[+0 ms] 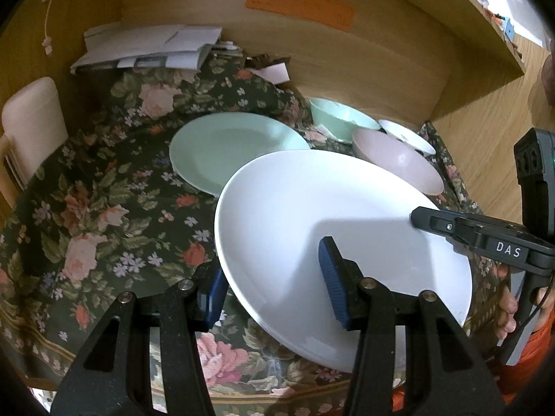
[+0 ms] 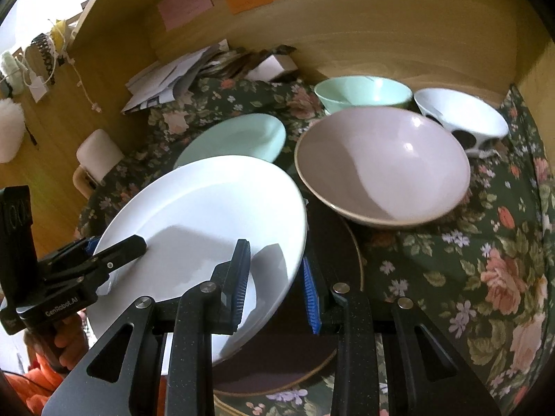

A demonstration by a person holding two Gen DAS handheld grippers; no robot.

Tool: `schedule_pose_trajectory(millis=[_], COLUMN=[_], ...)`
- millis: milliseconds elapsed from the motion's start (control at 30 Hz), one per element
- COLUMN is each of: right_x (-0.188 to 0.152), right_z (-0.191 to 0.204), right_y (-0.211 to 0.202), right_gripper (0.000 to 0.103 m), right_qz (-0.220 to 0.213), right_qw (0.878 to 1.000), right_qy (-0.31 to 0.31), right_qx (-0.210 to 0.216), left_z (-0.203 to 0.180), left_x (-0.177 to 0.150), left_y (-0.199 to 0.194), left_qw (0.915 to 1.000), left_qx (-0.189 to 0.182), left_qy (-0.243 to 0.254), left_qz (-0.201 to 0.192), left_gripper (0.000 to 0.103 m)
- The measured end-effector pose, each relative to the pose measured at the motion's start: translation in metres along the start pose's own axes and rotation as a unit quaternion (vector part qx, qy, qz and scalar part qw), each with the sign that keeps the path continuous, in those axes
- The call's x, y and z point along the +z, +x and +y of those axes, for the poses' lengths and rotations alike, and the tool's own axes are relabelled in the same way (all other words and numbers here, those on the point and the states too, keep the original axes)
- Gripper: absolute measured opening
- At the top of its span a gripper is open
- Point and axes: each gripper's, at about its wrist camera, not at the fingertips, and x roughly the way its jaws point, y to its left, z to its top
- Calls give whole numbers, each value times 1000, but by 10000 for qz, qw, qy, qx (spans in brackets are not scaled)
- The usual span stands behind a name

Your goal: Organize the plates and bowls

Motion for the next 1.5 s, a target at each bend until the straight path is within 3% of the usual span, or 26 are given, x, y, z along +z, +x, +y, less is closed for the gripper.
schedule_pose_trajectory(millis=[700, 1500], right_x=[-18, -19], right_z=[-22, -29], right_y=[11, -1], right_gripper=[26, 26], right_qz=[267, 397], right_qw=[9988, 9978], right_qy=[405, 523], right_qx=[-57, 31], left_z=[-9, -12], left_x=[-13, -8], left_y=[32, 42], left_qw=[9992, 9987], left_qx=[-84, -9], left_qy=[65, 331], left_qz=[383, 386], left_gripper=[50, 50])
